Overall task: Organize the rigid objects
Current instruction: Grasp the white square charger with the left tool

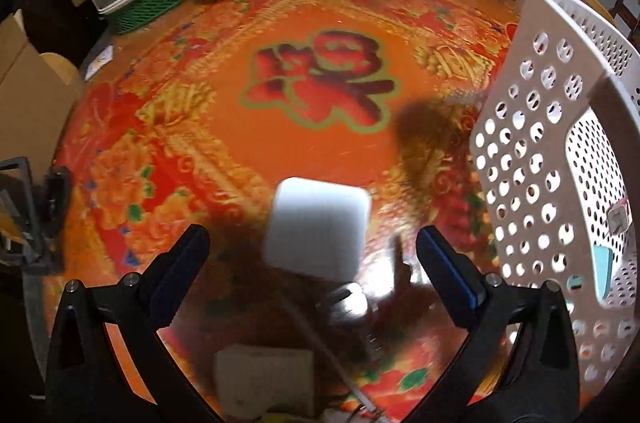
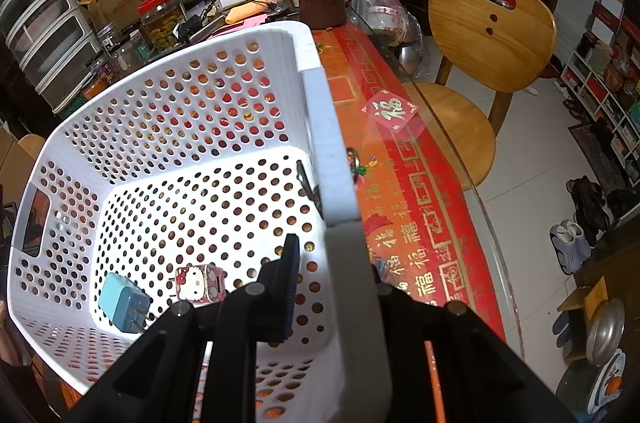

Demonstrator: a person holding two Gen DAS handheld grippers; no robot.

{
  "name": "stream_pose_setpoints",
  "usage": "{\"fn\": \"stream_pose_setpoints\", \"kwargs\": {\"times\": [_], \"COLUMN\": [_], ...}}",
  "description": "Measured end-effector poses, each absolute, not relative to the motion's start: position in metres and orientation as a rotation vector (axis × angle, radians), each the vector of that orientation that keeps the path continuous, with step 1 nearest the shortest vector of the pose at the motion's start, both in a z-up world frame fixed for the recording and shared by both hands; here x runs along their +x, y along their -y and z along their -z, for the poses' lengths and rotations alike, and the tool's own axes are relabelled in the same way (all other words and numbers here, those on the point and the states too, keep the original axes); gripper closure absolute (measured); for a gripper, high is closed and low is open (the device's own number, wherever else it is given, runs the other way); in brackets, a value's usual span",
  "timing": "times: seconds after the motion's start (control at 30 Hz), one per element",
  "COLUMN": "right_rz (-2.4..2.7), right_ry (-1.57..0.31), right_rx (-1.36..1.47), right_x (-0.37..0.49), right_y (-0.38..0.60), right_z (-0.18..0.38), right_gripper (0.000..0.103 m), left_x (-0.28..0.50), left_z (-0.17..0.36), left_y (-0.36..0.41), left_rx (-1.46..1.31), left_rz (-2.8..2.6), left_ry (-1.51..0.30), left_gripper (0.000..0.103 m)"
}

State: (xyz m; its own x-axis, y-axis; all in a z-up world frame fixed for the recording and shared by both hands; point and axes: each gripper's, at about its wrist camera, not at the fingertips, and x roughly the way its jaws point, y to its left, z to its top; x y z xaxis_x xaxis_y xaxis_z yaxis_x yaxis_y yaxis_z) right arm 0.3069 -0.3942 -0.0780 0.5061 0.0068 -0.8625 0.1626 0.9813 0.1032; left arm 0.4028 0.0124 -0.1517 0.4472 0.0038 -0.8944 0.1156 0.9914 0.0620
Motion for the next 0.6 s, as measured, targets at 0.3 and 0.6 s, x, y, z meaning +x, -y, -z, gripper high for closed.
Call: {"fn": "stream_pose_setpoints", "kwargs": {"times": [0.3, 0.6], "right_rz": [0.088, 0.092], "right_ry": [-1.036, -1.037], "right_rx": [0.176, 0.175], "right_x": [0.305, 0.307], "right_y": [0.395, 0.395], "right_z": [0.079, 0.078], "right_gripper": [0.086, 0.086], "left_x": [0.410, 0.400], "left_z": [0.162, 0.150], "left_y": [-0.017, -0.016], "left_rx": [0.026, 0.082], "left_rz": [0.066, 0.023], "left_ry": [-1.125, -1.069], "left_gripper": [0.031, 0.055]}}
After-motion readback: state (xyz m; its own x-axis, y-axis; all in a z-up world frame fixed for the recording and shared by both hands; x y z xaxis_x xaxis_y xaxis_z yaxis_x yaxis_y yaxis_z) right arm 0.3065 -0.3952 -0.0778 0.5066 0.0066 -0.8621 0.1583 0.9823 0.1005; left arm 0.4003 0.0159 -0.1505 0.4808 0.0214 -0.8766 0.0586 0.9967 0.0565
